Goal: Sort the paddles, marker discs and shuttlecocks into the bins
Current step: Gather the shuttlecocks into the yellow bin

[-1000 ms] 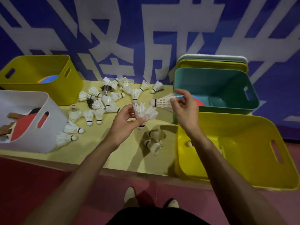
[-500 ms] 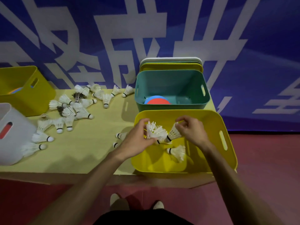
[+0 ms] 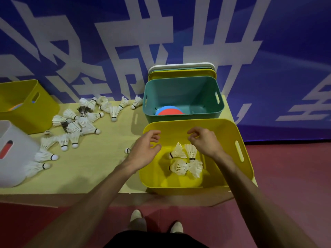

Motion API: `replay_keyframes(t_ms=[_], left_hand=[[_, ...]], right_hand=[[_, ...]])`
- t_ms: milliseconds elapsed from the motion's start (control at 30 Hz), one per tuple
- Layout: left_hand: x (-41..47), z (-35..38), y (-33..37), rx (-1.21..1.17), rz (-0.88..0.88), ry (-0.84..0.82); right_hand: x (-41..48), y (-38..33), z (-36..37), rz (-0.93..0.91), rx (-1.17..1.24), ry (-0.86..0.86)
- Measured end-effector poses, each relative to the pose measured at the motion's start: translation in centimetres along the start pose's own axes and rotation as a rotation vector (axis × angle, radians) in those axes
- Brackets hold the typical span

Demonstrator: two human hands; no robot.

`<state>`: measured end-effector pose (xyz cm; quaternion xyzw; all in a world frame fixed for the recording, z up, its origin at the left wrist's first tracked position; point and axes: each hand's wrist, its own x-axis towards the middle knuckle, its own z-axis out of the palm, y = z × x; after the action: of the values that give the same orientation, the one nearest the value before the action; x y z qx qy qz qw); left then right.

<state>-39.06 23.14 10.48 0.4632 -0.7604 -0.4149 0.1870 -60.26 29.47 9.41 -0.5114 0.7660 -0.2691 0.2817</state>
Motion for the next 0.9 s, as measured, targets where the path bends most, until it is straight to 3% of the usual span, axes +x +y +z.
replay_keyframes(t_ms=[233, 400, 567, 900], left_hand=[[-0.4, -3.9, -2.0, -0.181, -0.039, 0.270], [-1.0, -6.9, -5.9, -0.170, -0.108, 0.328], [-0.8, -8.7, -10.8, -0.149, -0.169, 0.258], [1.3, -11.1, -19.5, -0.056, -0.152, -0.108]], right_hand=[[1.6, -4.8, 2.2, -0.122, 0.053, -0.003], [2.8, -8.6, 5.2, -0.158, 0.057, -0.026], [4.2, -11.8, 8.4, -0.153, 0.058, -0.050], [6.2, -17.6, 15.1, -0.015, 0.050, 0.024]])
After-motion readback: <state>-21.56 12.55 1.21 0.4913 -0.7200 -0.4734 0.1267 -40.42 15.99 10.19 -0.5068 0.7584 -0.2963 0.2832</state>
